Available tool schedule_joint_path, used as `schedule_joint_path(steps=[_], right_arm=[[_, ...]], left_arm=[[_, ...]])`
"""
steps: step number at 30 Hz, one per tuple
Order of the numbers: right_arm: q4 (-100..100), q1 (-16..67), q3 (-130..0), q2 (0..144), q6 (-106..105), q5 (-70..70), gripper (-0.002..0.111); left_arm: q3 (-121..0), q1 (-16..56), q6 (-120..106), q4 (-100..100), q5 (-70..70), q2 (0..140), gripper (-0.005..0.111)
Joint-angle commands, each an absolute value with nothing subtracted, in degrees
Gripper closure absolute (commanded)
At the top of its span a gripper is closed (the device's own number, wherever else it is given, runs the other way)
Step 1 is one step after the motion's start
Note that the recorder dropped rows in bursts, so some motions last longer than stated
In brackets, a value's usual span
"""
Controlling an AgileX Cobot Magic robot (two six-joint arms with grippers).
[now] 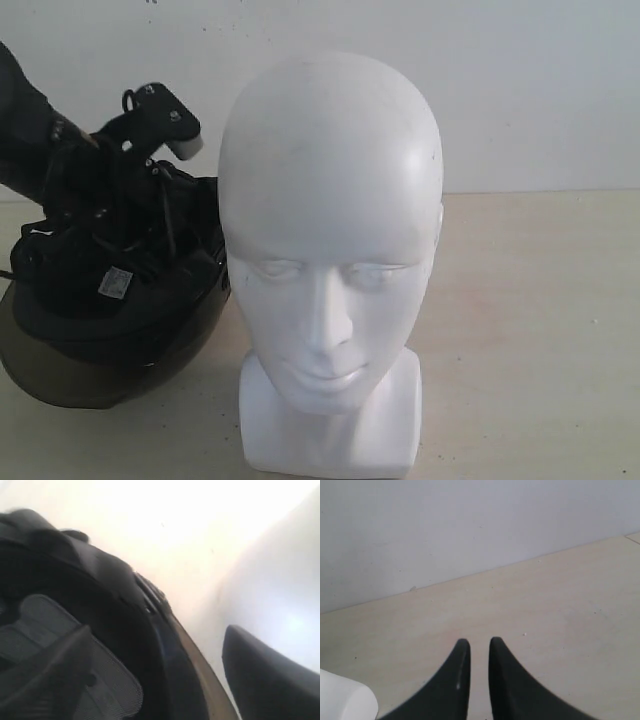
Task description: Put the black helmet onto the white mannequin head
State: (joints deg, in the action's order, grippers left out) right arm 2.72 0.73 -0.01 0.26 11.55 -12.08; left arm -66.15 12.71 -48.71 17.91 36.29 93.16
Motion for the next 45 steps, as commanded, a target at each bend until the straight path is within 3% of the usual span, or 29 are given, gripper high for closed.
schedule_joint_path(steps=[1, 21, 33, 45], right_arm=[[2.70, 0.51, 0.00, 0.00, 11.44, -11.87, 0.095], [2.70, 0.51, 0.00, 0.00, 11.44, -11.87, 0.095], [2.70, 0.51, 0.00, 0.00, 11.44, -11.87, 0.095], [2.70, 0.51, 0.00, 0.00, 11.44, -11.87, 0.095]], left_arm=[[-65.59, 13.41, -45.62, 16.01, 34.62, 94.65, 0.035], [-64.94, 13.41, -45.08, 19.18, 31.05, 99.90, 0.039], [-63.88, 13.29, -41.19, 1.66, 37.40, 98.31, 0.039], [-63.88, 13.29, -41.19, 2.05, 34.33, 99.62, 0.038]])
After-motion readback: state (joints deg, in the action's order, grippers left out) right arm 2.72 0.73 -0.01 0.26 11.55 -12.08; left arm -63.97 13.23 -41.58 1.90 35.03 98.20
